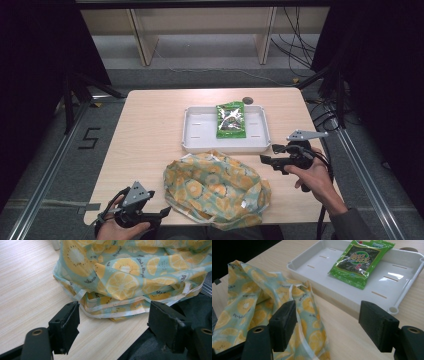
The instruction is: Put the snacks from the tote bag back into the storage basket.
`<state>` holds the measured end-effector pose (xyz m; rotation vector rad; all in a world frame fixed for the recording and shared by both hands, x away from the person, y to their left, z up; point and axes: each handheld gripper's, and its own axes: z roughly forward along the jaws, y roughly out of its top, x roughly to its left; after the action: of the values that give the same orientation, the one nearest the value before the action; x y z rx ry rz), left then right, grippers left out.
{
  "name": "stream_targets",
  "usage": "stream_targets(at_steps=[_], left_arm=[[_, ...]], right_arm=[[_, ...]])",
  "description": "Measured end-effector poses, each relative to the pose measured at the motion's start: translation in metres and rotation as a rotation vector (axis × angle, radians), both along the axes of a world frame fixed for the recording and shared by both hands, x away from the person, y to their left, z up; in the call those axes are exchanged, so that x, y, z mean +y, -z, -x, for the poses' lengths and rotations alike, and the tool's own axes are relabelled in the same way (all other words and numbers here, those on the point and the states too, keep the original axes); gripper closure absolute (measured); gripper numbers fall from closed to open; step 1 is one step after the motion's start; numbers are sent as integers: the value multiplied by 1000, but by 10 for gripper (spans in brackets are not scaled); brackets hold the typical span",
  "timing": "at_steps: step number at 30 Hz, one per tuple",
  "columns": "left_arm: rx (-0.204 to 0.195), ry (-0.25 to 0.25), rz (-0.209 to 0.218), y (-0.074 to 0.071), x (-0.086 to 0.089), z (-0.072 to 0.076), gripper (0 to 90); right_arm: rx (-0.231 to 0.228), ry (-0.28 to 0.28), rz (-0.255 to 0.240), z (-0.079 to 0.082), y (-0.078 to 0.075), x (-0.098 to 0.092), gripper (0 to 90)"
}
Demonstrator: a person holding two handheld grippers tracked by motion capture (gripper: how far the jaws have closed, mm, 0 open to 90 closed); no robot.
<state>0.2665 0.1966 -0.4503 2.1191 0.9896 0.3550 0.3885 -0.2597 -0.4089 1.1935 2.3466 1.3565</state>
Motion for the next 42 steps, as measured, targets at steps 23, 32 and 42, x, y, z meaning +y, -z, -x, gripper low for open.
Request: stream_targets(at_steps=[23, 32, 42], left_arm=[[-13, -27, 32, 1, -1, 0, 242], [-14, -22, 25, 0, -1, 0, 241], [-15, -25, 32, 0, 0, 0, 241]], right_arm=[[31, 46, 19, 37, 22, -23, 191], [51, 60, 28, 55, 28, -25, 192], [57, 46, 45, 67, 38, -32, 192]])
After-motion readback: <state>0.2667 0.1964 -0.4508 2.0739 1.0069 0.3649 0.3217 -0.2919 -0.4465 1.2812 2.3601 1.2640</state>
